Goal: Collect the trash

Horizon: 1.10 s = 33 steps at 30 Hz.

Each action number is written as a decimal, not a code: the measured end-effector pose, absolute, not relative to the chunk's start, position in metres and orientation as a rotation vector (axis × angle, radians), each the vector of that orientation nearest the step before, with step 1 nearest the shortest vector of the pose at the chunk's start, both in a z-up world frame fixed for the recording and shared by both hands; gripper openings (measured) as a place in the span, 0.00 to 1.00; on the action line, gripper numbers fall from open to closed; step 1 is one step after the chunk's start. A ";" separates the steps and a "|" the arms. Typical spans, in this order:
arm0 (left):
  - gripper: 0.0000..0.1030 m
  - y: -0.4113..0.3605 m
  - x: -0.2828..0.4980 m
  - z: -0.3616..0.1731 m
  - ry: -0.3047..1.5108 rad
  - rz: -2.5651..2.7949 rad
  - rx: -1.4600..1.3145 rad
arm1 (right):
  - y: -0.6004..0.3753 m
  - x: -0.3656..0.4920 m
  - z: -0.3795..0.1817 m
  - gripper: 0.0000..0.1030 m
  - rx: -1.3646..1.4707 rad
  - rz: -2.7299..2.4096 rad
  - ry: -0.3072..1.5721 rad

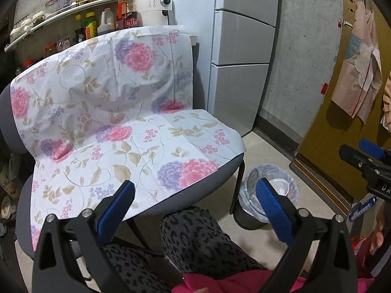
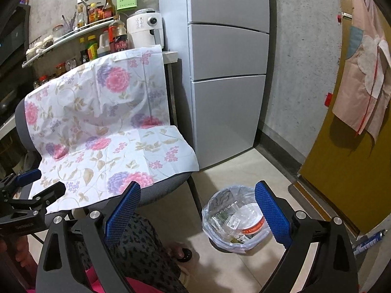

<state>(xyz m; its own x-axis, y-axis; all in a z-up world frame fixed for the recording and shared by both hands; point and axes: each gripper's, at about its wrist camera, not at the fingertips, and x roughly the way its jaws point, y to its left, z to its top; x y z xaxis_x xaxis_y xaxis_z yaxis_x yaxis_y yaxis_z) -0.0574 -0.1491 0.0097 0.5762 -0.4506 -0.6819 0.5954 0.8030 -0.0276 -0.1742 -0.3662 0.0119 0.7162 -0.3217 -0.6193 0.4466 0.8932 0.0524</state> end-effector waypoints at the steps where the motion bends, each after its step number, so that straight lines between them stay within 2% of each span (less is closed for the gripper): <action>1: 0.93 -0.149 -0.058 0.010 0.732 -0.618 0.214 | -0.366 -0.174 0.012 0.91 0.205 -0.429 0.643; 33: 0.93 -0.140 -0.052 0.015 0.727 -0.612 0.194 | -0.375 -0.174 0.010 0.91 0.204 -0.435 0.650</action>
<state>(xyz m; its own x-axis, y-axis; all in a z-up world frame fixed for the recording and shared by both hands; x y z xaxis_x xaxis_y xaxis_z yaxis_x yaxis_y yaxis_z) -0.0518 -0.1397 0.0145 0.5826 -0.4555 -0.6731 0.5856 0.8096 -0.0410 -0.1738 -0.3748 0.0100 0.7109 -0.3261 -0.6231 0.4516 0.8909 0.0489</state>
